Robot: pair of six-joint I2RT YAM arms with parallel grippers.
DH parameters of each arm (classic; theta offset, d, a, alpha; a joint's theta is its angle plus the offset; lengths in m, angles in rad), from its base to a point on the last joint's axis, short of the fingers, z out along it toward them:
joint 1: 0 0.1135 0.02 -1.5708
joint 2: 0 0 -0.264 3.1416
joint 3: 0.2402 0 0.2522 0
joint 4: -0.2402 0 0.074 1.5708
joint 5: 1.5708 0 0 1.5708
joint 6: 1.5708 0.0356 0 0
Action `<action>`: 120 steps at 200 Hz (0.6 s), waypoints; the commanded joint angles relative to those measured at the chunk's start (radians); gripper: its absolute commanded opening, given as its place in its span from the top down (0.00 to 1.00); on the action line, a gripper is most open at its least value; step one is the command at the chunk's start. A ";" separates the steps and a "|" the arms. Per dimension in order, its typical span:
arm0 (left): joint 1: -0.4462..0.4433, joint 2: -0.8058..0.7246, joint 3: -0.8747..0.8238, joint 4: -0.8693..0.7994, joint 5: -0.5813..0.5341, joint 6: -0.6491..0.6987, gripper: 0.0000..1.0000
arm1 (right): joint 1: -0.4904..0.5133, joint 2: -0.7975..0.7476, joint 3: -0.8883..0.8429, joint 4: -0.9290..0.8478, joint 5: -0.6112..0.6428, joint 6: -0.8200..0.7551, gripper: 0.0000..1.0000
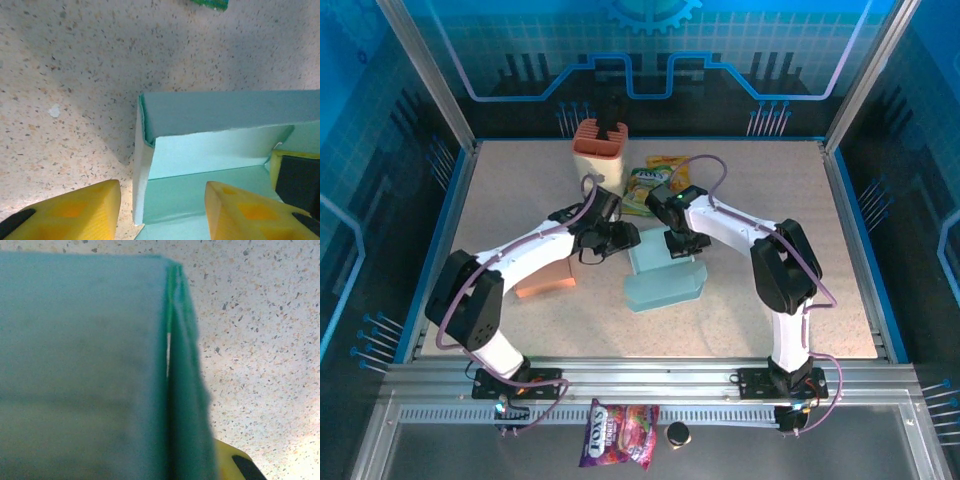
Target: Fold the paper box
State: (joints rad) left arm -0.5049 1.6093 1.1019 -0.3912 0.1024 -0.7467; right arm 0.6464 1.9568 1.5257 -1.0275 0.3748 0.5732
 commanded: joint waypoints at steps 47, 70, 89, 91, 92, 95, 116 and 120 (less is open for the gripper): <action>0.066 -0.123 -0.029 -0.089 0.035 -0.023 0.53 | -0.109 -0.041 -0.063 -0.024 -0.170 0.173 1.00; 0.096 -0.158 -0.054 -0.117 0.068 -0.035 0.55 | -0.191 -0.095 -0.154 0.030 -0.307 0.289 1.00; 0.105 -0.183 -0.093 -0.124 0.090 -0.039 0.57 | -0.234 -0.143 -0.206 0.055 -0.364 0.378 1.00; 0.105 -0.186 -0.098 -0.125 0.092 -0.039 0.57 | -0.236 -0.148 -0.211 0.056 -0.368 0.389 1.00; 0.105 -0.187 -0.100 -0.124 0.094 -0.040 0.58 | -0.238 -0.150 -0.213 0.057 -0.372 0.395 1.00; 0.107 -0.190 -0.107 -0.124 0.096 -0.041 0.58 | -0.243 -0.155 -0.225 0.061 -0.380 0.415 1.00; 0.105 -0.198 -0.160 -0.100 0.147 -0.057 0.60 | -0.281 -0.208 -0.328 0.126 -0.482 0.575 1.00; 0.104 -0.198 -0.170 -0.091 0.160 -0.062 0.62 | -0.285 -0.219 -0.353 0.146 -0.502 0.610 1.00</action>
State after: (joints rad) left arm -0.4019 1.4326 0.9852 -0.4679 0.1753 -0.7792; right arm 0.3855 1.8172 1.2739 -0.9607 0.0410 0.9379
